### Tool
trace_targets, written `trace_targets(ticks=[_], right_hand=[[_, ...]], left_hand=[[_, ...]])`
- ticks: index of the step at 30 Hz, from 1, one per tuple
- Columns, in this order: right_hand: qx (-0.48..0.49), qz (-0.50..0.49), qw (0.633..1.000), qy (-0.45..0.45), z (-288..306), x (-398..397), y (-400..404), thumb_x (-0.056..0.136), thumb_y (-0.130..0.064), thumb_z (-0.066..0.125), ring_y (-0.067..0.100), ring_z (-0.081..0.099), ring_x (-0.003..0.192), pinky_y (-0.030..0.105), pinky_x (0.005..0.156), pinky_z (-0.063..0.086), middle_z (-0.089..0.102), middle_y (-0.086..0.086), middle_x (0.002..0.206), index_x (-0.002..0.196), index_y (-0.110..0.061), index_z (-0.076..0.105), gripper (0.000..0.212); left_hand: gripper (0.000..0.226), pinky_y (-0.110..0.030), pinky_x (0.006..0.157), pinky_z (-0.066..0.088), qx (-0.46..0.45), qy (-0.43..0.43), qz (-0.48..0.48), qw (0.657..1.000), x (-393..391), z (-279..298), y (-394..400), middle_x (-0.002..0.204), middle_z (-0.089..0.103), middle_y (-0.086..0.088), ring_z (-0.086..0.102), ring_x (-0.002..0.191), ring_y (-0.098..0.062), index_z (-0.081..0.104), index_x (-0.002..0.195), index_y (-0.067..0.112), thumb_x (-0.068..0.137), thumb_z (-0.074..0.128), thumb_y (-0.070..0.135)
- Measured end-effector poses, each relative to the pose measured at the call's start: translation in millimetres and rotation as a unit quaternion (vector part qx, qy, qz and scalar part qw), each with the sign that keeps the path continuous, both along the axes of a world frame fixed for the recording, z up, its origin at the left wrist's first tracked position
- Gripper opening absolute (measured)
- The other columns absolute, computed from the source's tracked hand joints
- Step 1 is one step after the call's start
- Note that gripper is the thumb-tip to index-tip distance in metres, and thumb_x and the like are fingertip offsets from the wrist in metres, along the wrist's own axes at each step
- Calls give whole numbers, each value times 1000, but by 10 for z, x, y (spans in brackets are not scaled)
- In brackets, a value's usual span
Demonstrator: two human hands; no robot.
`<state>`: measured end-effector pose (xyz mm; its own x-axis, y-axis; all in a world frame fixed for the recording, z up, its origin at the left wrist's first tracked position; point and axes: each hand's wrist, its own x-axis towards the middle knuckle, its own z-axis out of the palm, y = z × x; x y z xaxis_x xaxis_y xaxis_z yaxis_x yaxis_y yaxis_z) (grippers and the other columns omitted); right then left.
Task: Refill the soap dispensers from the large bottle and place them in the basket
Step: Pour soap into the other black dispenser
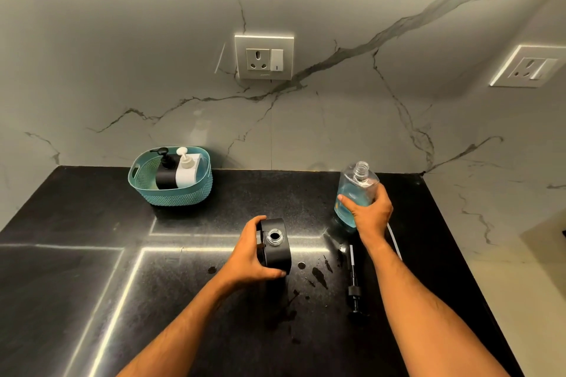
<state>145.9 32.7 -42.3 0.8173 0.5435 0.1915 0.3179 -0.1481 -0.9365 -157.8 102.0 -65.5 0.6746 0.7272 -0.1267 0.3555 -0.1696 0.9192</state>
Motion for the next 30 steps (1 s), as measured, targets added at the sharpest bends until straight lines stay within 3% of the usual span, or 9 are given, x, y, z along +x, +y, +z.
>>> trace_targets(ticks=[4,6,10,15,22,30], right_hand=[[23,-3,999,-35,125,-98,-96,65,-25,98,14,66,113,38,94,60,69,-3,122,125,-19,63,70],[33,-1,998,-56,206,-144,-157,67,-24,97,14,66,113,38,94,60,70,-3,122,127,-18,64,69],[68,13,993,-99,425,-260,-299,68,-21,96,13,67,108,28,88,60,71,0,118,125,-14,66,65],[85,36,977,-191,672,-413,-497,69,-20,96,10,66,104,13,85,54,69,2,115,124,-11,68,63],[71,78,951,-292,765,-582,-723,73,-13,92,19,62,116,27,95,57,66,6,127,139,-11,61,73],[43,98,912,-397,812,-741,-908,73,-12,92,20,60,123,45,100,52,67,3,132,139,-12,61,73]], left_hand=[[124,-7,94,48,14,-20,12,1000,4,103,-7,146,40,10,50,128,10,26,156,27,57,101,28],[124,-5,93,47,24,-29,17,999,19,173,-27,146,40,10,48,125,16,26,156,27,56,100,30],[125,-10,98,48,48,-32,25,998,57,311,-94,147,42,9,51,131,-1,28,154,30,52,100,40],[127,-21,104,51,67,-46,29,996,85,460,-187,146,43,10,52,131,-3,29,155,28,50,100,41],[128,-26,108,49,95,-41,30,994,37,586,-318,147,43,10,50,132,-8,30,155,29,50,101,46],[123,-36,109,54,103,-48,0,994,29,714,-415,145,48,9,55,131,-15,35,152,32,49,102,42]])
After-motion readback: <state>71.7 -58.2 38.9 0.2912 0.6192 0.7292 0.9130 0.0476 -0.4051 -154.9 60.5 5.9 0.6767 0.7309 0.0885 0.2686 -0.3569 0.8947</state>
